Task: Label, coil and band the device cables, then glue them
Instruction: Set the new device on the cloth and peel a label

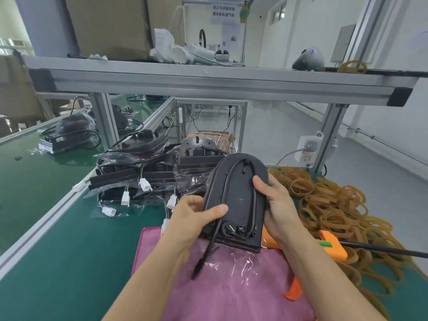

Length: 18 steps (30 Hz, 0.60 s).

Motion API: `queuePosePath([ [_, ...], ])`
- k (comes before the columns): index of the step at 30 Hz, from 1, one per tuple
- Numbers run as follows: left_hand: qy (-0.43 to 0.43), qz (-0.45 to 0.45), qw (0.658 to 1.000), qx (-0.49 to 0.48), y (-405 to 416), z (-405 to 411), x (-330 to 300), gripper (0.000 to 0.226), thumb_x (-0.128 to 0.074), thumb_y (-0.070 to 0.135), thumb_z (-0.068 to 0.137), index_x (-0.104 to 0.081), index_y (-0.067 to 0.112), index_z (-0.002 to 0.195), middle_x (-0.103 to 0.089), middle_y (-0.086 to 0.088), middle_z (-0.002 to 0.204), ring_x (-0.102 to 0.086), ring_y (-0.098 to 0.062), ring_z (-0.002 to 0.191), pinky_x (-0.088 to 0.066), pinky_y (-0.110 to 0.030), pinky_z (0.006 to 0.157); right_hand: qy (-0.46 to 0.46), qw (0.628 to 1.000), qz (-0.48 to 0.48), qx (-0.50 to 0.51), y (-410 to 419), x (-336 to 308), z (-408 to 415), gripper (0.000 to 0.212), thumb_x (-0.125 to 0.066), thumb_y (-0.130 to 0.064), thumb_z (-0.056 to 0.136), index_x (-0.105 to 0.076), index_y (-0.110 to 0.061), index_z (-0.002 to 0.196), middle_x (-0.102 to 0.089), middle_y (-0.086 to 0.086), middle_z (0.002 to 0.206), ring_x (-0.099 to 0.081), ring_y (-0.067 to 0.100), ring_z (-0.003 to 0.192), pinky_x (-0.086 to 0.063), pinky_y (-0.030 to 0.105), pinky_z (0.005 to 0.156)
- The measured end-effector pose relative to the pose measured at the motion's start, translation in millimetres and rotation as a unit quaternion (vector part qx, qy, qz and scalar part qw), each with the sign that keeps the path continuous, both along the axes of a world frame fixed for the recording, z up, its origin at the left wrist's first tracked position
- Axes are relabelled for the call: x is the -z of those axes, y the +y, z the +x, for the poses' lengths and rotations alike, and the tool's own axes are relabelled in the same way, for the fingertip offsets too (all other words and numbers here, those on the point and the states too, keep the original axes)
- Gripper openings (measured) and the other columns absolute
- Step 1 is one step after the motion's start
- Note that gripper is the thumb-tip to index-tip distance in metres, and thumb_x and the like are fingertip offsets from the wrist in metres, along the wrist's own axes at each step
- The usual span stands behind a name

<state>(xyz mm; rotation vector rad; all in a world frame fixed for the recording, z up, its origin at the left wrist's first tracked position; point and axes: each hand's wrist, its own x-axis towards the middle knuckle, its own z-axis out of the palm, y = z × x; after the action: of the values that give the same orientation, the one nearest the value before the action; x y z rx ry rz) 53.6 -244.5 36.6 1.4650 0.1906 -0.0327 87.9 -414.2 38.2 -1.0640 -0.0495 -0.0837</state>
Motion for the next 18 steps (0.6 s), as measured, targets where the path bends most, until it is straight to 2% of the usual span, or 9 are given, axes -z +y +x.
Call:
queuePosePath([
  [2,-0.005,-0.032,0.998,0.045,-1,-5,2,0.035,-0.079,0.015,0.076,-0.064,0.008,0.107,-0.076,-0.004,0.086,-0.072,-0.013,0.068,-0.052,-0.019,0.055,0.010,1.000,0.000,0.009,4,0,1,0.044,-0.064,-0.015,0.081,-0.059,0.000,0.122,-0.059,0.024,0.128,-0.060,0.040,0.114,-0.052,0.052,0.093],
  [4,-0.025,-0.014,0.998,0.051,1,-5,1,0.025,-0.076,0.015,0.080,-0.069,0.009,0.103,-0.077,-0.004,0.085,-0.072,-0.013,0.068,-0.052,-0.018,0.056,0.017,1.000,0.000,0.017,6,0,3,0.040,-0.064,-0.015,0.081,-0.060,0.000,0.118,-0.057,0.024,0.129,-0.060,0.041,0.114,-0.052,0.053,0.093],
  [8,-0.004,0.066,0.993,0.096,10,3,0,0.014,-0.073,0.013,0.082,-0.069,0.008,0.095,-0.076,-0.006,0.078,-0.071,-0.015,0.063,-0.052,-0.019,0.053,0.023,1.000,-0.007,-0.012,9,5,3,0.029,-0.064,-0.014,0.081,-0.065,-0.008,0.110,-0.071,0.017,0.107,-0.070,0.028,0.091,-0.060,0.042,0.077],
  [10,0.017,0.049,0.994,0.093,12,5,5,0.017,-0.073,0.010,0.080,-0.067,0.004,0.095,-0.075,-0.009,0.077,-0.070,-0.018,0.061,-0.054,-0.023,0.055,0.025,0.999,-0.025,-0.024,12,7,5,0.022,-0.061,-0.012,0.088,-0.064,-0.011,0.110,-0.073,0.012,0.103,-0.071,0.023,0.087,-0.060,0.037,0.071],
  [12,0.039,-0.003,0.996,0.074,11,4,11,0.017,-0.073,0.009,0.079,-0.066,0.002,0.093,-0.072,-0.012,0.072,-0.067,-0.021,0.057,-0.056,-0.028,0.056,0.027,0.993,-0.115,-0.017,13,4,6,0.030,-0.061,-0.019,0.093,-0.058,-0.017,0.122,-0.068,0.005,0.114,-0.069,0.018,0.098,-0.058,0.037,0.082],
  [14,0.050,-0.062,0.996,0.041,7,1,17,0.012,-0.072,0.010,0.080,-0.062,0.005,0.084,-0.069,-0.008,0.063,-0.064,-0.019,0.049,-0.052,-0.025,0.048,0.031,0.966,-0.256,0.013,14,2,2,0.050,-0.057,-0.031,0.096,-0.041,-0.020,0.142,-0.053,0.001,0.136,-0.055,0.017,0.122,-0.045,0.040,0.104],
  [15,0.051,-0.084,0.995,0.021,5,0,19,0.011,-0.072,0.010,0.080,-0.061,0.007,0.081,-0.068,-0.006,0.059,-0.063,-0.017,0.046,-0.050,-0.023,0.045,0.026,0.944,-0.326,0.049,15,5,-5,0.053,-0.054,-0.034,0.097,-0.037,-0.019,0.144,-0.046,0.000,0.141,-0.048,0.016,0.128,-0.038,0.038,0.110],
  [16,0.048,-0.101,0.994,0.003,5,0,19,0.011,-0.071,0.010,0.080,-0.060,0.009,0.078,-0.067,-0.005,0.058,-0.062,-0.016,0.044,-0.047,-0.021,0.042,0.010,0.918,-0.385,0.096,16,10,-17,0.049,-0.053,-0.034,0.097,-0.040,-0.019,0.142,-0.044,-0.002,0.139,-0.045,0.015,0.128,-0.035,0.033,0.109],
  [18,0.044,-0.125,0.991,-0.012,5,0,16,0.012,-0.069,0.009,0.082,-0.059,0.011,0.075,-0.067,-0.004,0.057,-0.061,-0.015,0.043,-0.046,-0.019,0.040,-0.037,0.881,-0.425,0.204,13,17,-53,0.028,-0.055,-0.031,0.095,-0.053,-0.027,0.123,-0.051,-0.011,0.119,-0.052,0.009,0.111,-0.041,0.024,0.094],
])
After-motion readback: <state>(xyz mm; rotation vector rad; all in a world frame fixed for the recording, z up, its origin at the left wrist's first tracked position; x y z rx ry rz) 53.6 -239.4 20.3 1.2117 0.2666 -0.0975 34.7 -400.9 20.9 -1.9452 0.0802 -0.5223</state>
